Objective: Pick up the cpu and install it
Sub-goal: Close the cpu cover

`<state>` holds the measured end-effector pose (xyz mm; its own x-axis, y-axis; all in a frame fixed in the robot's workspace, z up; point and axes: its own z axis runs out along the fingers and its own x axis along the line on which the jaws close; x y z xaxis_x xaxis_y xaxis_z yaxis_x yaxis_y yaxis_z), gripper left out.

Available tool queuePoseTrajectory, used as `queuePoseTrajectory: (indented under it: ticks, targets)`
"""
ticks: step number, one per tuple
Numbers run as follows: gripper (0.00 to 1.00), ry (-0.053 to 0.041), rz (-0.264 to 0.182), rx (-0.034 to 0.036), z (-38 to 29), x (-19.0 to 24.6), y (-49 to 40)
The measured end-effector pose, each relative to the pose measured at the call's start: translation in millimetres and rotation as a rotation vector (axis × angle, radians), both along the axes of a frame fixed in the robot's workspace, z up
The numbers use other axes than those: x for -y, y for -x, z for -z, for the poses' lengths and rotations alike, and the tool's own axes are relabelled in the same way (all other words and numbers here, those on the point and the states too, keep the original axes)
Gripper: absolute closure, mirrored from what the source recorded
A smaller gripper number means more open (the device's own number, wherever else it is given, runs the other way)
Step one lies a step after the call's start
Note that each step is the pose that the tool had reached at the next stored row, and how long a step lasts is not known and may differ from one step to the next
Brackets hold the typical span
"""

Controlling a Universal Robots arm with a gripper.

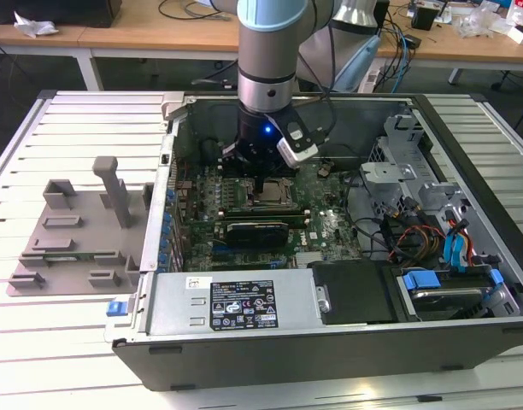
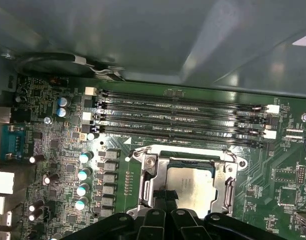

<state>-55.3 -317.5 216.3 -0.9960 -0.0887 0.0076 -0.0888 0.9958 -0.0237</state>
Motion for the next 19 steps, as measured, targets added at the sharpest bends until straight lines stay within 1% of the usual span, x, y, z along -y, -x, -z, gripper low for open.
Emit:
queuePoseTrajectory:
  ticks: [3,7,14,19]
  targets:
    - [0.89,-0.0002,0.0,0.0002,0.6,0.0,0.8]
    - [0.89,0.0,0.0,0.0011,2.9,-0.1,3.4]
    - [0.89,0.0003,0.0,0.0012,9.3,0.0,6.8]
    - [0.89,0.0002,0.0,0.0013,10.7,0.0,8.0]
